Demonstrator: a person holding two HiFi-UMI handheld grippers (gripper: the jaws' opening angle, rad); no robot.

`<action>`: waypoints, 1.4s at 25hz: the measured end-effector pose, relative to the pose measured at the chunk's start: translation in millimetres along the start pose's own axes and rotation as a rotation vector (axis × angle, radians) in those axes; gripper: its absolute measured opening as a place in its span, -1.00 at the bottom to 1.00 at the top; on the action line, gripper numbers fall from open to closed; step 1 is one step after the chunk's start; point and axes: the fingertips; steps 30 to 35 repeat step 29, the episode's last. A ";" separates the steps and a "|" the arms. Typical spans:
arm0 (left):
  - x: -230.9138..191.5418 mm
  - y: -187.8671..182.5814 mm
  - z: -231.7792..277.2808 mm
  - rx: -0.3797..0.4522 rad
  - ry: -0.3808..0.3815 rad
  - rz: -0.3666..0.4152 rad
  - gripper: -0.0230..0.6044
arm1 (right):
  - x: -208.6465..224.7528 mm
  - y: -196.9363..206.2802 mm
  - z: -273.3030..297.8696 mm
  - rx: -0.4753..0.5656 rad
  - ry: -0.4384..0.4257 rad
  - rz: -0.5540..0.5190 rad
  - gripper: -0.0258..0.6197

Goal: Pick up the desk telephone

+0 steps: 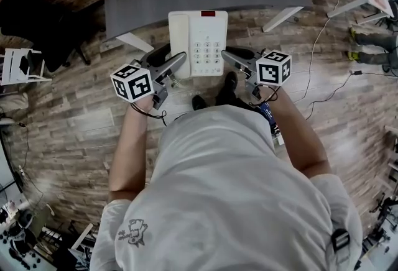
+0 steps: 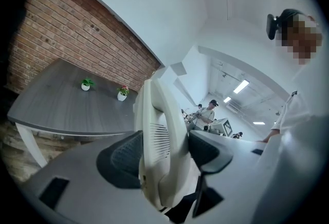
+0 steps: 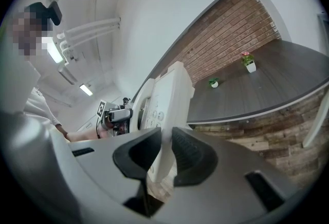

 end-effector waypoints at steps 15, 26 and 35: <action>4.4 17.5 -17.1 -0.006 0.004 -0.009 0.00 | -13.7 17.9 0.5 -0.002 0.013 -0.001 -0.70; 3.3 18.6 -17.4 0.003 -0.003 -0.020 0.00 | -13.9 16.8 0.8 -0.008 0.008 -0.004 -0.70; 1.4 17.9 -16.2 0.003 -0.006 -0.022 0.00 | -11.7 15.2 2.2 -0.009 0.007 -0.003 -0.70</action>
Point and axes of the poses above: the fingertips, and each gripper's own axes: z forward along the fingers, x to its right, y out of its underside, and after that the axes turned 3 degrees about z, right-handed
